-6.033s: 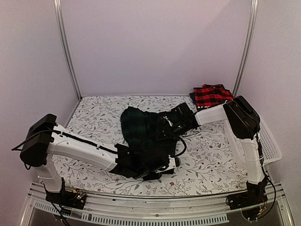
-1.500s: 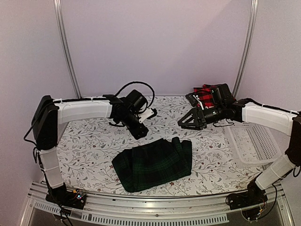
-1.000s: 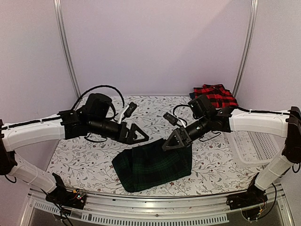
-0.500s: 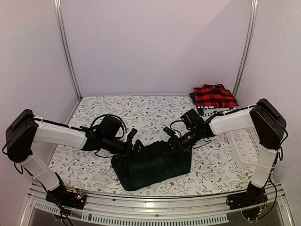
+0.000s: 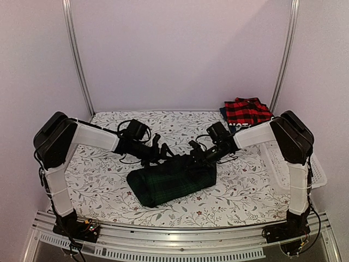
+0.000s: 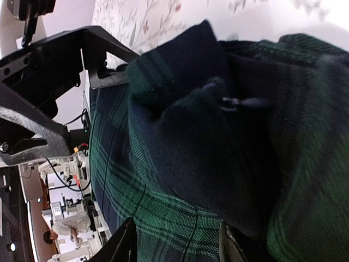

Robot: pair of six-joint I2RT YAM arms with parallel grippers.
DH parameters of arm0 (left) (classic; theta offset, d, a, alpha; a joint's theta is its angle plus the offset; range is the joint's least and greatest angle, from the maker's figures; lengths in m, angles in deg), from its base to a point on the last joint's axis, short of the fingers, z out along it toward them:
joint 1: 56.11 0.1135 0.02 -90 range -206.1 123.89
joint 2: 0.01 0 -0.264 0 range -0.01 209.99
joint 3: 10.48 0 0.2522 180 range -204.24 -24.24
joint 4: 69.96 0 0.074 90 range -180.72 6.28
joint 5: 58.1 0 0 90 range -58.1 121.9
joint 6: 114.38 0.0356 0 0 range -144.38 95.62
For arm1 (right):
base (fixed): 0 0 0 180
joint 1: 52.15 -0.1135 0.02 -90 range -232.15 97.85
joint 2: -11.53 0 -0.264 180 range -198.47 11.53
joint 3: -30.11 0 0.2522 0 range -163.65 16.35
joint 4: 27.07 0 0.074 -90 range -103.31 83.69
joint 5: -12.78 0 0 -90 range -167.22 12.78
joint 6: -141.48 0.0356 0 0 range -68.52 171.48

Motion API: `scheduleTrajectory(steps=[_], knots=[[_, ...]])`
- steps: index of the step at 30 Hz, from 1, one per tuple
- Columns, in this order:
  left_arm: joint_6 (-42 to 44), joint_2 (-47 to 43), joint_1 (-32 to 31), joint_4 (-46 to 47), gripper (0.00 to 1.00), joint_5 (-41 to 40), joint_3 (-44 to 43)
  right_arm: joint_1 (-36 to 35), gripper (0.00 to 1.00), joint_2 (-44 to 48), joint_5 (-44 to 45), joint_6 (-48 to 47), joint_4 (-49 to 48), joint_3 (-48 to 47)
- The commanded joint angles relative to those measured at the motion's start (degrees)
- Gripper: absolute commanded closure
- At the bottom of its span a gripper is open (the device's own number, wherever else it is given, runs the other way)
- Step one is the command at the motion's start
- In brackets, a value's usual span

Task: Fold and stack the mixed laundry pile
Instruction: Smooth out the square-folded skirt at the center of the board.

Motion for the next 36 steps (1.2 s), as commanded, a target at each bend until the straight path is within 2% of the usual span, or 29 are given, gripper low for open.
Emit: scheduleTrajectory(steps=[1, 5, 7, 9, 11, 13, 20, 23, 26, 31, 36], knots=[[11.86, 0.10, 4.06, -11.94, 0.00, -10.48, -6.66, 2.57, 0.49, -1.23, 8.11, -1.74, 3.14, -5.70], [19.53, -5.06, 5.21, -17.73, 0.00, -18.68, -13.53, 2.64, 0.47, 6.44, 6.03, -1.04, 3.17, -6.62], [20.49, -9.41, 5.10, -18.30, 0.00, -20.96, -14.05, 2.73, 0.43, 11.18, 6.56, -1.04, 3.74, -5.53], [18.81, -13.91, 5.22, -17.50, 0.00, -19.98, -12.17, 3.23, 0.38, 15.31, 8.17, -1.01, 4.01, -3.10], [13.88, -17.37, 5.37, -18.01, 0.00, -16.39, -9.07, 4.40, 0.36, 19.59, 7.25, -1.07, 4.15, 0.01], [11.74, -21.41, 4.47, -14.75, 0.00, -7.35, -3.72, 5.04, 0.36, 21.65, 5.88, -1.61, 4.78, 1.81], [-1.33, -28.93, -2.45, -3.77, 0.02, -0.13, 17.40, 2.63, 0.39, 17.02, -3.32, -3.27, 2.77, 0.73], [-4.78, -27.60, -2.72, -1.62, 0.05, -0.64, 22.03, 0.53, 0.41, 12.17, -5.10, -3.28, 2.07, 1.02], [-4.64, -22.67, -2.13, -1.70, 0.08, -3.26, 21.93, -1.28, 0.43, 8.56, -4.59, -3.00, 0.37, 3.03], [-1.66, -9.92, 1.40, -3.56, 0.30, -5.54, 14.37, -1.24, 0.46, 2.80, -2.49, -0.90, -2.53, 4.94], [3.83, 1.31, 6.16, -7.28, 0.47, -5.81, 1.18, 0.63, 0.45, -1.85, -0.18, 1.03, -3.38, 0.19]])
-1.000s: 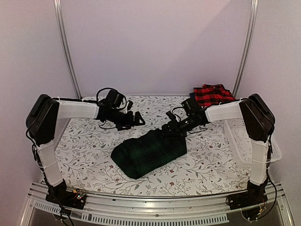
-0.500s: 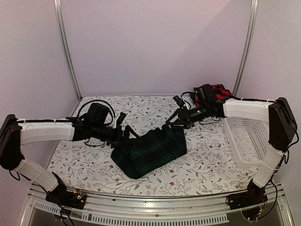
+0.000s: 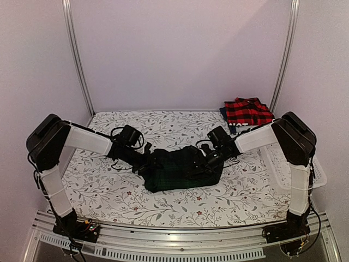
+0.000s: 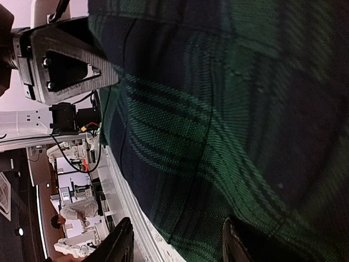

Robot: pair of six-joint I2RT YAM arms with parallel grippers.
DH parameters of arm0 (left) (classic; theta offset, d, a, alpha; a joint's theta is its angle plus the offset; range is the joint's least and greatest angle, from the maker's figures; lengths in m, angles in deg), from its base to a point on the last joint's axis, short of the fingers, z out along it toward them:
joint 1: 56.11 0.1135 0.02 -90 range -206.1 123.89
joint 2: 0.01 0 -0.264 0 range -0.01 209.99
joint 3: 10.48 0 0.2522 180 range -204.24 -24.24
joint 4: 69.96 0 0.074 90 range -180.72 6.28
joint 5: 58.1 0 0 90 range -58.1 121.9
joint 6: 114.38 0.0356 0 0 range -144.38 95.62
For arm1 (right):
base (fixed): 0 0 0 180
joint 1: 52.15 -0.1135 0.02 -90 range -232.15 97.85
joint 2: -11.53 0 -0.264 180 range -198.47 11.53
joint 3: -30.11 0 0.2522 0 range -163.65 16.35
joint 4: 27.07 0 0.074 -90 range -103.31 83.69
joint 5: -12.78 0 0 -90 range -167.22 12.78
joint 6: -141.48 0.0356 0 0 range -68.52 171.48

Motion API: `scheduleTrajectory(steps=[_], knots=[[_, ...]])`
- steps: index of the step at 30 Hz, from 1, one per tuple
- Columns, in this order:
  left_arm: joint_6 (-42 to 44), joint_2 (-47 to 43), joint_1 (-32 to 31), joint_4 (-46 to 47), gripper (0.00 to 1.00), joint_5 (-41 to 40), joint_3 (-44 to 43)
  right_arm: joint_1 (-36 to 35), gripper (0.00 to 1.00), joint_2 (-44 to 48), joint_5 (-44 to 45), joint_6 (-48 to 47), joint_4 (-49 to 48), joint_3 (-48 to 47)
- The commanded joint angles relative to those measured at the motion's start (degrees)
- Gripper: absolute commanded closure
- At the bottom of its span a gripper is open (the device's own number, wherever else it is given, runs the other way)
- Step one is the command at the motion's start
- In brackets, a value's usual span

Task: Fold and stack the mixed laundry pile
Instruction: Smooth out the square-folded skirt at the center of the board.

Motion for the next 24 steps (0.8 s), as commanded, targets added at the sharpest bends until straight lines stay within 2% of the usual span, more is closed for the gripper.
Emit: scheduleTrajectory(steps=[1, 3, 7, 11, 13, 16, 17, 18, 22, 24], knots=[[5.69, 9.26, 4.86, -3.05, 0.50, -3.60, -9.66, 2.02, 0.45, -4.44, 3.55, 1.84, -1.52, -5.49], [7.79, 10.46, 5.65, -5.43, 0.50, -3.44, -13.92, 3.42, 0.45, -4.69, 3.95, 1.87, 0.73, -9.35], [14.26, 3.89, 5.38, -8.49, 0.30, -7.18, -17.16, 6.39, 0.44, 0.59, 5.56, 1.12, 4.13, -12.11], [23.86, -3.62, 3.43, -9.00, 0.13, -10.70, -17.72, 8.89, 0.39, 14.13, 12.11, 0.30, 4.96, -8.47], [30.50, -5.08, 0.51, -9.59, 0.09, -12.95, -18.58, 9.35, 0.32, 20.75, 19.22, -1.87, 4.75, -4.51], [39.93, -3.90, -4.80, -12.61, 0.08, -16.02, -21.30, 11.02, 0.14, 30.00, 28.23, -3.67, 2.48, 3.75], [43.40, -3.16, -7.00, -12.70, 0.08, -17.36, -22.13, 12.17, 0.04, 32.73, 28.84, -2.90, 1.35, 6.67], [45.83, -2.29, -9.16, -12.69, 0.08, -18.65, -22.87, 13.58, 0.02, 35.51, 27.87, -1.12, 0.09, 10.60], [55.04, 3.15, -15.56, -12.52, 0.14, -21.13, -26.93, 19.34, 0.01, 39.35, 17.88, 7.19, -4.57, 20.03], [58.49, 6.39, -17.62, -12.68, 0.19, -20.78, -29.43, 20.36, 0.01, 39.91, 16.23, 10.32, -4.96, 22.85]])
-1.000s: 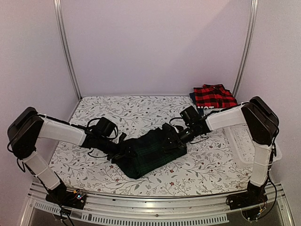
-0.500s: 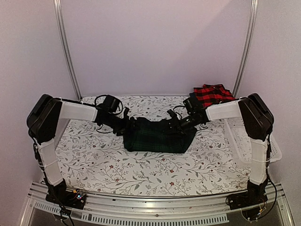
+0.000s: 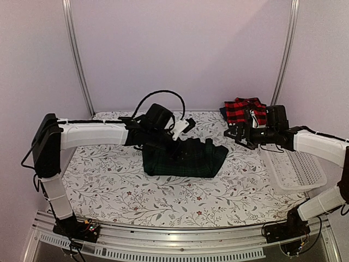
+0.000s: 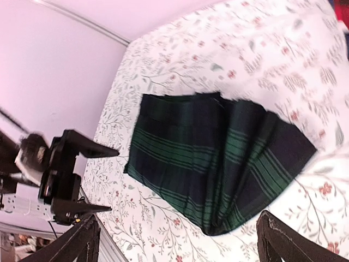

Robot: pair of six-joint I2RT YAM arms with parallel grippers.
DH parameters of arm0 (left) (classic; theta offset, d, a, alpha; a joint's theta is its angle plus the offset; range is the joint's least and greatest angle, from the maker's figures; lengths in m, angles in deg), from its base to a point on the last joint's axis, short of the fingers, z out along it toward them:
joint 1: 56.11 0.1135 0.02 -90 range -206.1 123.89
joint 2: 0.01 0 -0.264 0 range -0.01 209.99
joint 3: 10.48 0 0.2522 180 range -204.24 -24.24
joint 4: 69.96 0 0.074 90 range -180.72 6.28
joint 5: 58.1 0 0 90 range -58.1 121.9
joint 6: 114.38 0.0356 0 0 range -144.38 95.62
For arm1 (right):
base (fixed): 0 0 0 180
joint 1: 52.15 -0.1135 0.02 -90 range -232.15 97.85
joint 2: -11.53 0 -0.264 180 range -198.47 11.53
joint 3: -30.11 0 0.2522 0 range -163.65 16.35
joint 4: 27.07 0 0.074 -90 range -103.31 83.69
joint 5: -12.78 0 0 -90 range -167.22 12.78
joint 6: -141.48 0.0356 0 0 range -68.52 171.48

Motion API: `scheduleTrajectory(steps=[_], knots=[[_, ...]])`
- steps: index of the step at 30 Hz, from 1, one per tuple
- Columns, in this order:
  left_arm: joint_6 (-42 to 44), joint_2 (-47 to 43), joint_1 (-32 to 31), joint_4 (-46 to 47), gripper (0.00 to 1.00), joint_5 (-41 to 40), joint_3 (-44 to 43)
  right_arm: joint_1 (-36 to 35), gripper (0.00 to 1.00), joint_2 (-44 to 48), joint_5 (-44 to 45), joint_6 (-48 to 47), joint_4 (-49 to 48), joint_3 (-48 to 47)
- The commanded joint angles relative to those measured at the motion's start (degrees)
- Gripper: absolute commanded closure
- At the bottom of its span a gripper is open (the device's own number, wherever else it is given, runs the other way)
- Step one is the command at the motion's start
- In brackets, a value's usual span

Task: Fold and stack the mixed laundry pile
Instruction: Smooth out the square-folded skirt at the center of the board.

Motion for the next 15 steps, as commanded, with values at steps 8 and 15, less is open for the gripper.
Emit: scheduleTrajectory(steps=[8, 15], knots=[[21.46, 16.41, -8.55, -1.50, 0.32, -2.77, -8.48, 2.67, 0.05, 0.29, -2.55, 15.35, -0.48, 12.44], [23.65, 24.60, -10.59, -0.43, 0.33, -6.69, -13.00, 2.54, 0.08, -3.78, -3.31, 18.71, -0.11, 14.82]])
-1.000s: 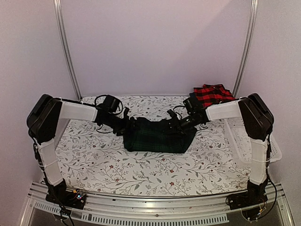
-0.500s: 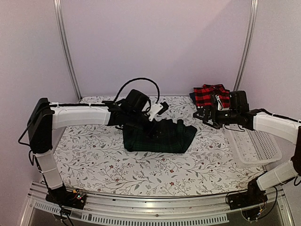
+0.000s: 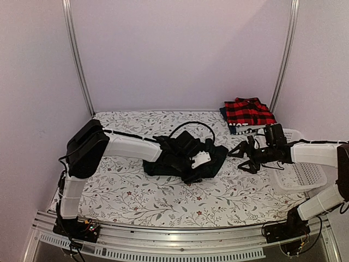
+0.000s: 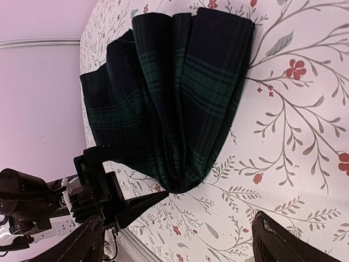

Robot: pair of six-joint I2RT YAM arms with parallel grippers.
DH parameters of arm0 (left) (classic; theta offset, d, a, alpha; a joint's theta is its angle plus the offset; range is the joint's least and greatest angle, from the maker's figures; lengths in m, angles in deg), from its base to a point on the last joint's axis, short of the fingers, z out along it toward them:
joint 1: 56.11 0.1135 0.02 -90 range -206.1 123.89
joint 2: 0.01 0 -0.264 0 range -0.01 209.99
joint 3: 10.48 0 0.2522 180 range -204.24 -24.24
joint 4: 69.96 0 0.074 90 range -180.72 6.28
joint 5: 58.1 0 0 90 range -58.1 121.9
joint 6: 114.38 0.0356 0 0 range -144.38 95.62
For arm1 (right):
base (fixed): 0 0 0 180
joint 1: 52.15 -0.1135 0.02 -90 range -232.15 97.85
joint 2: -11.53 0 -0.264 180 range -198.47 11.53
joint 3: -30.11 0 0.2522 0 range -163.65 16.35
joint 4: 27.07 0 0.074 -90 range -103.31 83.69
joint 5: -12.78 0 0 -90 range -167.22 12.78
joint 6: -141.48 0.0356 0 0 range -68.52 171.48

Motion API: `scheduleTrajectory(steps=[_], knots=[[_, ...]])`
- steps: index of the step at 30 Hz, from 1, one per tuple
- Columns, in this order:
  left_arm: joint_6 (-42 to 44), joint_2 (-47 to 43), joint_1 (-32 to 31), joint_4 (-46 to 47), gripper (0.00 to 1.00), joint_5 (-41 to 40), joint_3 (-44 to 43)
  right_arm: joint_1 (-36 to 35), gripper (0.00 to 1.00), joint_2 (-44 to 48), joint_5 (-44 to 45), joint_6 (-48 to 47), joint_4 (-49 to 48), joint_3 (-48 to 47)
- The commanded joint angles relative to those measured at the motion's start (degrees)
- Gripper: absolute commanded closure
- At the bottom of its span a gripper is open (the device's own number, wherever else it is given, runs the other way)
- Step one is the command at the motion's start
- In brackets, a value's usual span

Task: Fold and stack the mixed laundry pile
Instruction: Smooth out the square-folded skirt at the center of the board, then pick up the square-folded skirt from the center of the board.

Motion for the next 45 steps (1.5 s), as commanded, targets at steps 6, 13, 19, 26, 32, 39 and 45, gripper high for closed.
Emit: scheduleTrajectory(steps=[6, 13, 19, 26, 32, 39, 45], knots=[[1.64, 4.85, -2.25, 1.58, 0.75, -3.12, -5.70, -3.67, 0.03, -7.75, -2.65, 7.90, -4.75, 0.52], [-3.11, 1.15, -0.86, 4.83, 0.97, 5.76, -5.08, -8.28, 0.01, -18.01, -3.95, 15.08, -14.87, -2.14], [-4.07, -1.36, -0.53, 7.06, 0.99, 8.13, -1.43, -9.80, 0.01, -25.89, -5.41, 18.78, -21.21, -5.40], [-3.89, -4.27, -0.38, 9.98, 0.99, 8.78, 2.33, -12.24, 0.10, -34.05, -7.58, 20.11, -21.30, -12.82], [-4.17, -5.54, -0.20, 12.09, 0.96, 8.50, 3.81, -14.75, 0.38, -38.24, -5.39, 22.03, -20.67, -16.05], [-20.15, -11.70, 3.97, 9.29, 0.47, 7.34, 5.24, -14.84, 0.99, -38.65, 0.20, 15.83, -11.98, -21.14], [-44.97, -30.32, 14.07, 14.71, 0.15, 9.35, 27.79, -14.80, 1.00, -38.26, 6.35, 2.14, 4.38, -30.61]])
